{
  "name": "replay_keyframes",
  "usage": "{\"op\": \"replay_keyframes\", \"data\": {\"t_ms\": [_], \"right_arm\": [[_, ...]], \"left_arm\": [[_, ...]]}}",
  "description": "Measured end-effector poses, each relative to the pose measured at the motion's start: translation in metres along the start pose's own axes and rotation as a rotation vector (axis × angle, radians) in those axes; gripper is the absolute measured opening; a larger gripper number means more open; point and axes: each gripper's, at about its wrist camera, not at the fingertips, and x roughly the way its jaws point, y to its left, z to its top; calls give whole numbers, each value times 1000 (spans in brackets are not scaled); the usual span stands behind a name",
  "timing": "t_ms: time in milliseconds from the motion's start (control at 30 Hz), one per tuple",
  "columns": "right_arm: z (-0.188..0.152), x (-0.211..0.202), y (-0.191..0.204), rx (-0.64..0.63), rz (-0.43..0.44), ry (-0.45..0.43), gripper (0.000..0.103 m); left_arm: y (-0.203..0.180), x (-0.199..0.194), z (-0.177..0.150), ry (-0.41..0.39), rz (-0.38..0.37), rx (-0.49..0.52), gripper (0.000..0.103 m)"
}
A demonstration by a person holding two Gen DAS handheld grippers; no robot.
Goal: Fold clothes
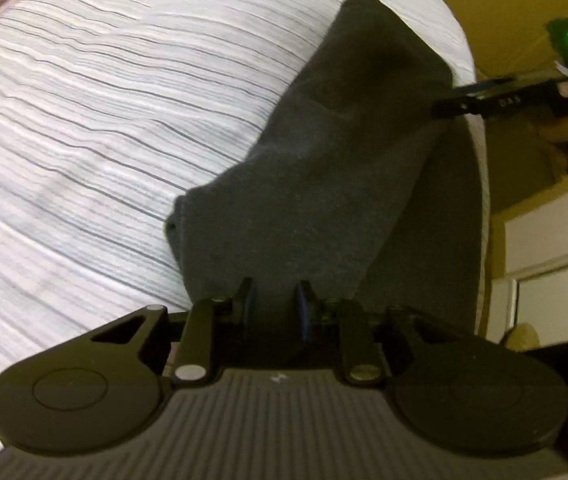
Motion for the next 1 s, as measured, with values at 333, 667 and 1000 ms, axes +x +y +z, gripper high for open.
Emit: {"op": "replay_keyframes", "data": {"t_ms": [333, 667, 1000], "right_arm": [[-57, 13, 49, -184, 78, 65, 91], [-112, -24, 172, -364, 37, -84, 90], [-224, -67, 319, -474, -37, -64, 90]], "left_arm": [[10, -39, -57, 1, 192, -115, 18], [12, -119, -209, -49, 314, -249, 24], [14, -210, -455, 0, 432, -405, 35]]}}
